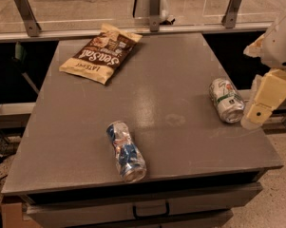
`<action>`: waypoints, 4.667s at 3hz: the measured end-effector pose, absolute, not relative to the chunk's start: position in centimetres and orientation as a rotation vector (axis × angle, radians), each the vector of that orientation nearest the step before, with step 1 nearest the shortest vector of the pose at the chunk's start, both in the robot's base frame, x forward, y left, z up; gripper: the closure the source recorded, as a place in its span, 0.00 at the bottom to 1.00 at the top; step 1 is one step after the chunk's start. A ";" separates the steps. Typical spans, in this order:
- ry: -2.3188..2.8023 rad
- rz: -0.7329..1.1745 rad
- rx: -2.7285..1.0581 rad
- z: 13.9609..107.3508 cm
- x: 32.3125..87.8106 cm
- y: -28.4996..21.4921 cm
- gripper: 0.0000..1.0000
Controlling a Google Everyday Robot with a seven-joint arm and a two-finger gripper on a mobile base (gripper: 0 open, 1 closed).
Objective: Move 7up can near brown chip bag
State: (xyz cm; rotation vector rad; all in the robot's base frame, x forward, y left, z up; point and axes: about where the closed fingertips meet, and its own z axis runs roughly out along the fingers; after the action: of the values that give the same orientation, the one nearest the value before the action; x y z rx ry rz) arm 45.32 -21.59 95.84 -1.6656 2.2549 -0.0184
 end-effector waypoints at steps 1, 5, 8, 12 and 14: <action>2.316 0.041 -1.520 93.3 48.8 -22.1 0.00; 2.587 -0.040 -0.842 86.1 56.8 -24.7 0.00; 2.654 0.001 -0.784 84.1 56.7 -24.6 0.65; 2.442 0.031 -0.990 92.0 58.5 -26.8 1.00; 2.275 0.101 -1.139 92.7 62.9 -20.1 1.00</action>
Offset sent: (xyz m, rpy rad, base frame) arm 0.1128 -0.0135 -0.0725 0.2011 -0.0517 -0.4440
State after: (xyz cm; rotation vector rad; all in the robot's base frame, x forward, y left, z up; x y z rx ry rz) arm 62.92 -20.10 92.69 -1.1387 2.2746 0.1008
